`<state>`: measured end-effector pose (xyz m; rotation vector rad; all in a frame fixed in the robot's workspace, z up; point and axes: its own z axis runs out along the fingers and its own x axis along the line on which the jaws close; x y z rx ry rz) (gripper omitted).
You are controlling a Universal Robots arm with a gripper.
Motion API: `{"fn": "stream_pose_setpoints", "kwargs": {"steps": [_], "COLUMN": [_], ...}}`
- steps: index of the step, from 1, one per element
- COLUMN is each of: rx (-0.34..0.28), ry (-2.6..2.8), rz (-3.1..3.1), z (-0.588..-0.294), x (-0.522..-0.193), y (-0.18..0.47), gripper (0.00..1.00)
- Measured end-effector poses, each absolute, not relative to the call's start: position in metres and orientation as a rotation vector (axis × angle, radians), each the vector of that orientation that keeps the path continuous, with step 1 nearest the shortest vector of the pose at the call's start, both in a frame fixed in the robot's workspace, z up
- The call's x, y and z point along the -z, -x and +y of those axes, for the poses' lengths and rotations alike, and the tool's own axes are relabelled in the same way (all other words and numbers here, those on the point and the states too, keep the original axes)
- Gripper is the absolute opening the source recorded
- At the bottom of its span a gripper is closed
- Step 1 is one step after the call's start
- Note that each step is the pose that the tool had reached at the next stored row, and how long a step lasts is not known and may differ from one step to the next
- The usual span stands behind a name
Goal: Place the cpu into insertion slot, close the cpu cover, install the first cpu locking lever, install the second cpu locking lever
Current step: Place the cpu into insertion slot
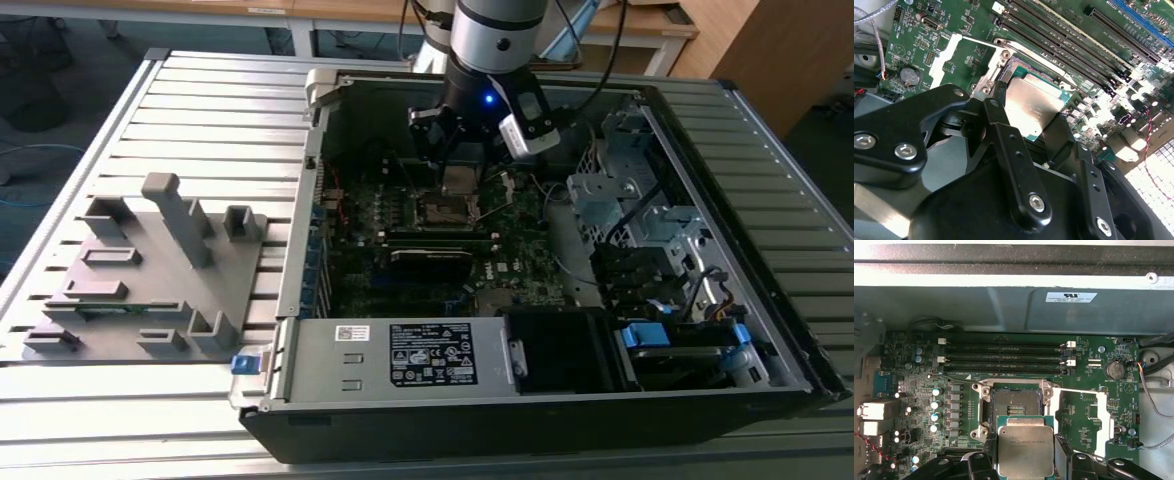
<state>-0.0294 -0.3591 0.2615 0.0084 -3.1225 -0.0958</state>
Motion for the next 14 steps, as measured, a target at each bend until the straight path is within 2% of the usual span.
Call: {"fn": "stream_pose_setpoints", "kwargs": {"steps": [14], "rx": [0.096], "ry": [-0.008], "rz": [-3.122], "z": [-0.3592], "x": [-0.2573], "y": [0.0294], "gripper": [0.54]}}
